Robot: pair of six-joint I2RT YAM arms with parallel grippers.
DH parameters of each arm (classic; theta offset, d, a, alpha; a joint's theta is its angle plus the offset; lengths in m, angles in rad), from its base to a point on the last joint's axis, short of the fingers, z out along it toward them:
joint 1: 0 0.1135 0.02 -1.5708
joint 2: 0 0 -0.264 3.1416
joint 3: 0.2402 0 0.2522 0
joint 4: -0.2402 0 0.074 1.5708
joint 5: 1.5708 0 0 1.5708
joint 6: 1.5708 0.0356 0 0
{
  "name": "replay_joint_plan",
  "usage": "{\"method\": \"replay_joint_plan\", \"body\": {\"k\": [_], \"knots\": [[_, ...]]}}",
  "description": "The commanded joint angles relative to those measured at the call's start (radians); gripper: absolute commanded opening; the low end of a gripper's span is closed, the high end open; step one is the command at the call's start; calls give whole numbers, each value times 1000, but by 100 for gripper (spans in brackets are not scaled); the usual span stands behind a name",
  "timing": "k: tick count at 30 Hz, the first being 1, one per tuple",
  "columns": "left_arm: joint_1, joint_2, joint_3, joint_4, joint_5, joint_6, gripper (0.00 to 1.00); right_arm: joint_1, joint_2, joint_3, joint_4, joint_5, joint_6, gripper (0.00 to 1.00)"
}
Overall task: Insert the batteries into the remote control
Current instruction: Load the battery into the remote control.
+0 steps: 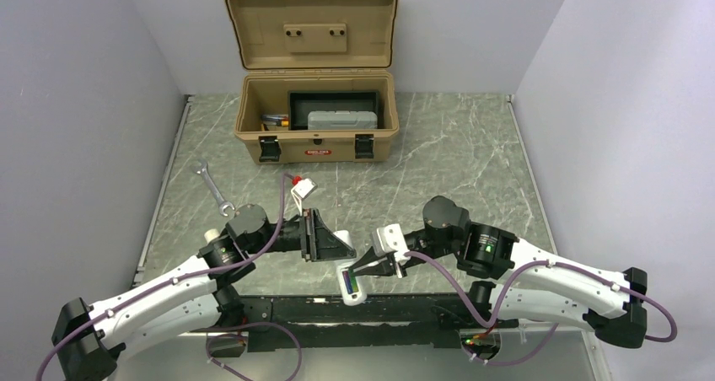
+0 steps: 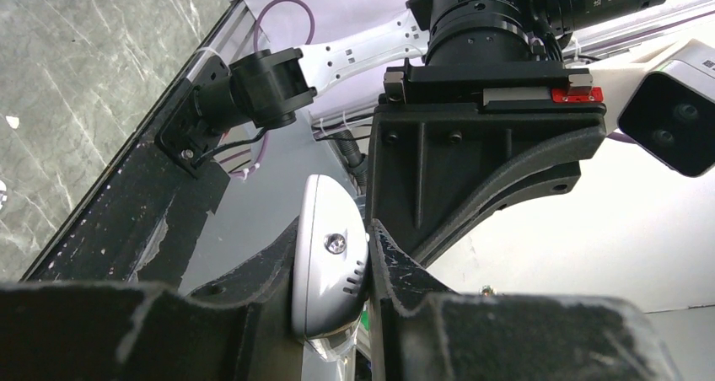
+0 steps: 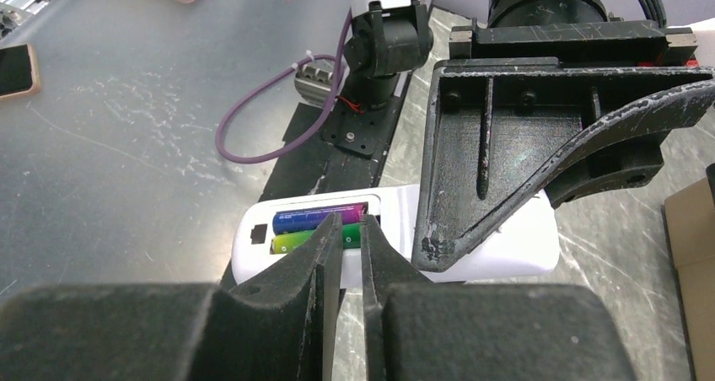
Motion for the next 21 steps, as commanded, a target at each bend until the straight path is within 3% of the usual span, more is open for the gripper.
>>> {"method": "replay_joint_plan", "body": {"k": [1, 21], "knots": [[4, -37, 4, 123, -55, -35, 0, 7, -16, -15, -67, -65, 21, 14], [6, -36, 6, 132, -63, -40, 0, 6, 5, -15, -93, -74, 26, 13]]}}
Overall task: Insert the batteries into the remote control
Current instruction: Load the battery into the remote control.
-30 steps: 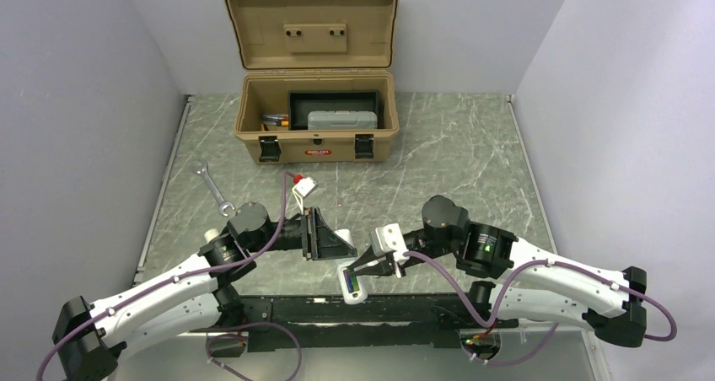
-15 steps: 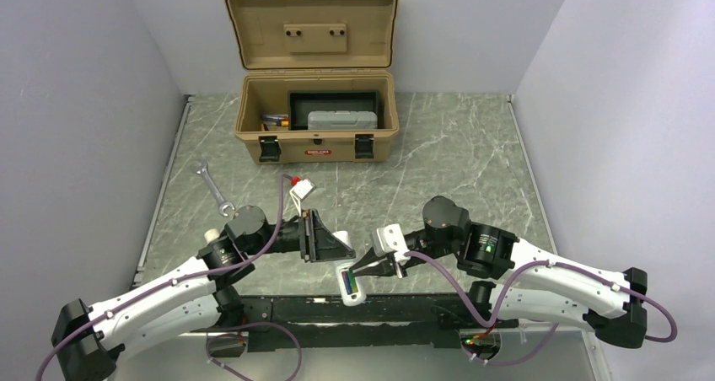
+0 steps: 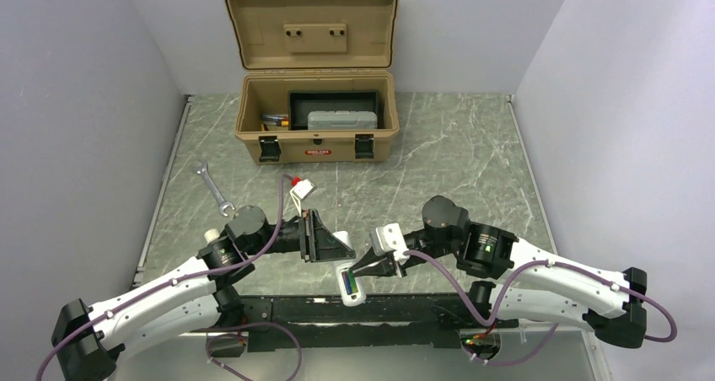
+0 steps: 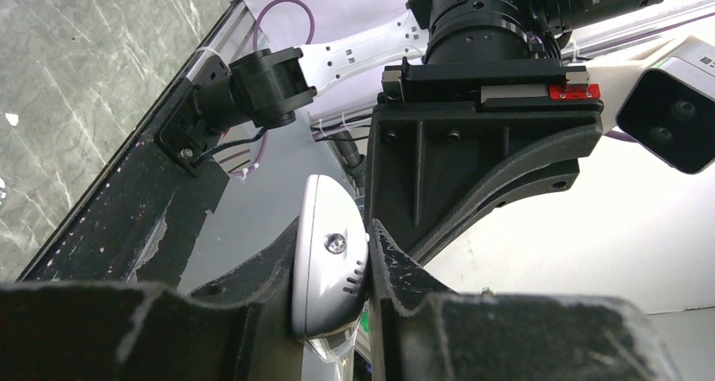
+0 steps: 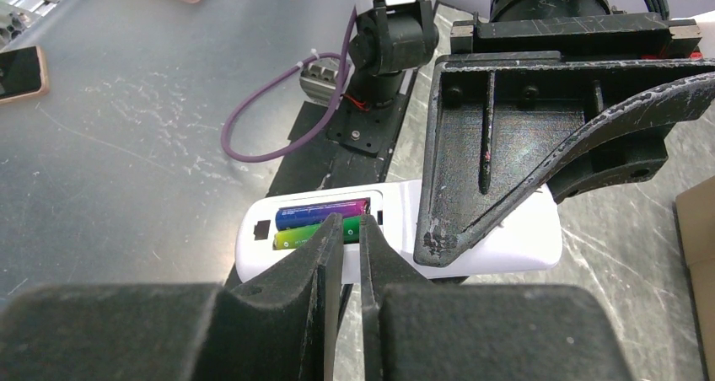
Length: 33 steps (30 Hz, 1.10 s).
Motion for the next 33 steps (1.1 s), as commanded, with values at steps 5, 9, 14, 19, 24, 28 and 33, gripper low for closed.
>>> {"method": "replay_joint_plan", "body": {"k": [5, 9, 14, 19, 24, 28, 33], "knots": [[8, -25, 19, 121, -60, -29, 0, 9, 8, 9, -152, -22, -18, 13], [7, -20, 18, 126, -61, -30, 0, 8, 12, 32, -197, 16, -46, 13], [8, -14, 20, 131, -60, -32, 0, 10, 29, 59, -236, 41, -67, 13], [7, -13, 18, 138, -61, -34, 0, 10, 38, 65, -235, 45, -73, 13], [8, -14, 17, 132, -70, -42, 0, 14, 64, 74, -228, 29, -74, 12], [8, -23, 13, 116, -101, -58, 0, 21, 86, 87, -257, 42, -92, 11], [7, -37, -6, 127, -134, -94, 0, -121, 89, 92, -287, 84, -107, 10]]}}
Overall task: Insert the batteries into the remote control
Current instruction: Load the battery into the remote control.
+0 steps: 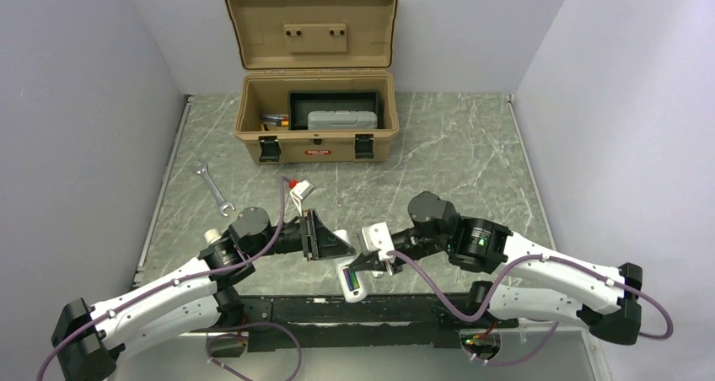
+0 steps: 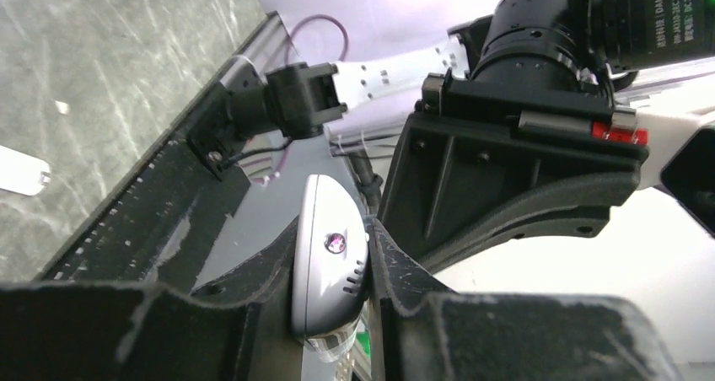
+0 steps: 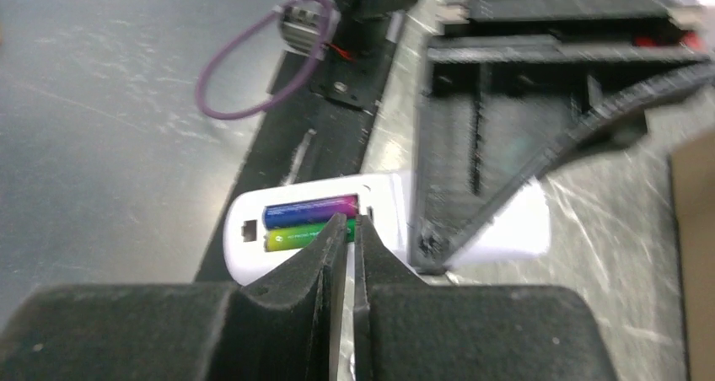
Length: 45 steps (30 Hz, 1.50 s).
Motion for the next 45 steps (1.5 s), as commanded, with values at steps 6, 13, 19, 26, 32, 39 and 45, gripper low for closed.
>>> {"method": "replay_joint_plan", "body": {"k": [6, 13, 19, 26, 32, 39, 45], "knots": [[10, -39, -15, 214, -87, -123, 0, 32, 16, 10, -163, 51, -31, 9], [10, -42, -14, 201, -91, -117, 0, 39, -6, 1, -139, 63, -20, 9], [10, -50, -4, 140, -94, -79, 0, 39, -67, -19, -57, 87, 16, 15], [10, -51, 10, 77, -99, -33, 0, 39, -111, -37, 141, 88, 117, 24], [10, -70, 43, -39, -118, 37, 0, 39, -169, -84, 292, 259, 309, 34], [10, -111, 52, -84, -159, 121, 0, 38, -246, -168, 271, 388, 598, 50], [10, -116, 40, 6, -137, 149, 0, 38, -192, -154, 201, 400, 805, 67]]}}
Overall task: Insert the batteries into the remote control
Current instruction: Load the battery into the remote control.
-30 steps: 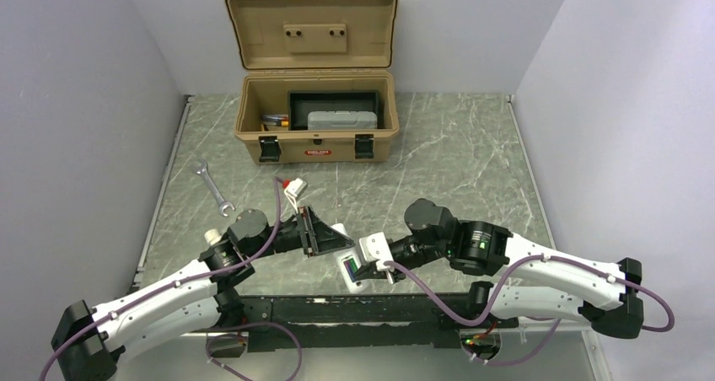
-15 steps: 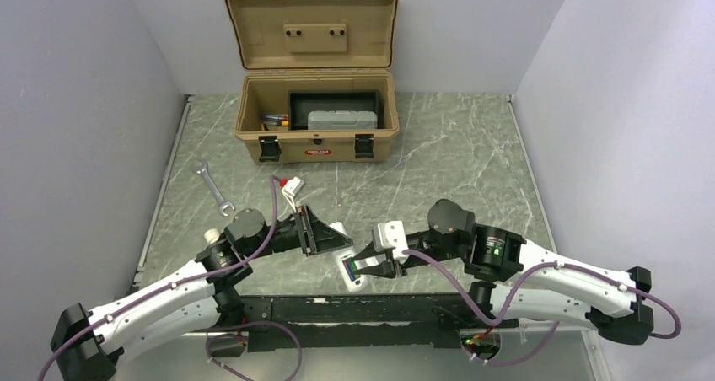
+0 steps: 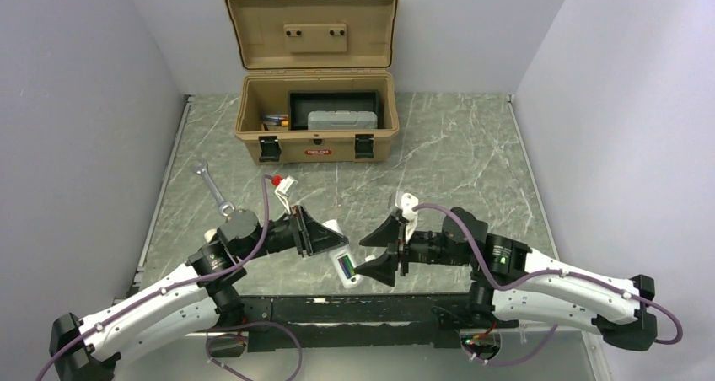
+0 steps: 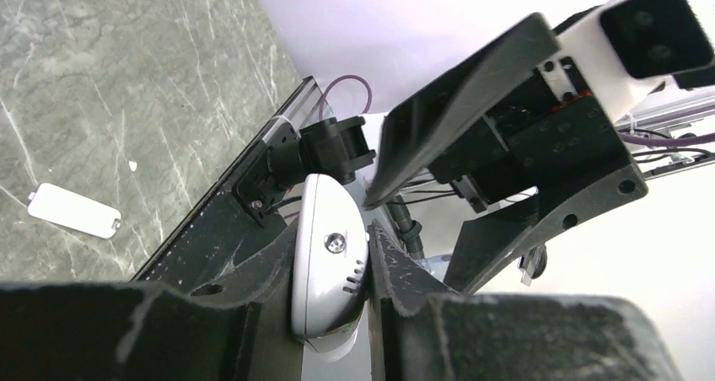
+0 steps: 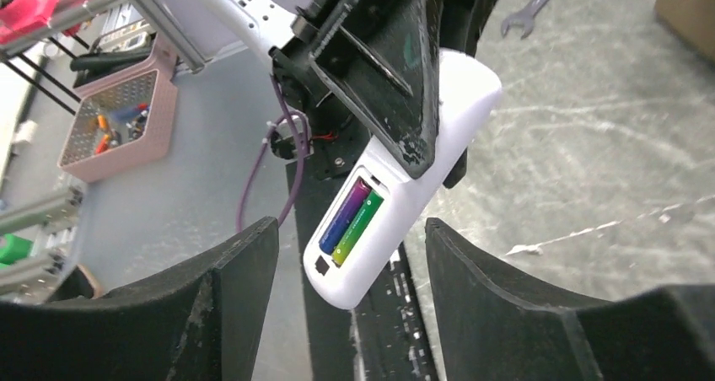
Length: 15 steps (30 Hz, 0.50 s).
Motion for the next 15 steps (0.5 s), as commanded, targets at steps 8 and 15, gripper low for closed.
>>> {"method": "replay_joint_plan", "body": {"k": [8, 15], "knots": [[0, -27, 46, 97, -3, 62, 0, 2, 143, 62, -49, -19, 223, 71], [0, -48, 44, 84, -12, 67, 0, 3, 120, 27, 20, -5, 250, 62]]}}
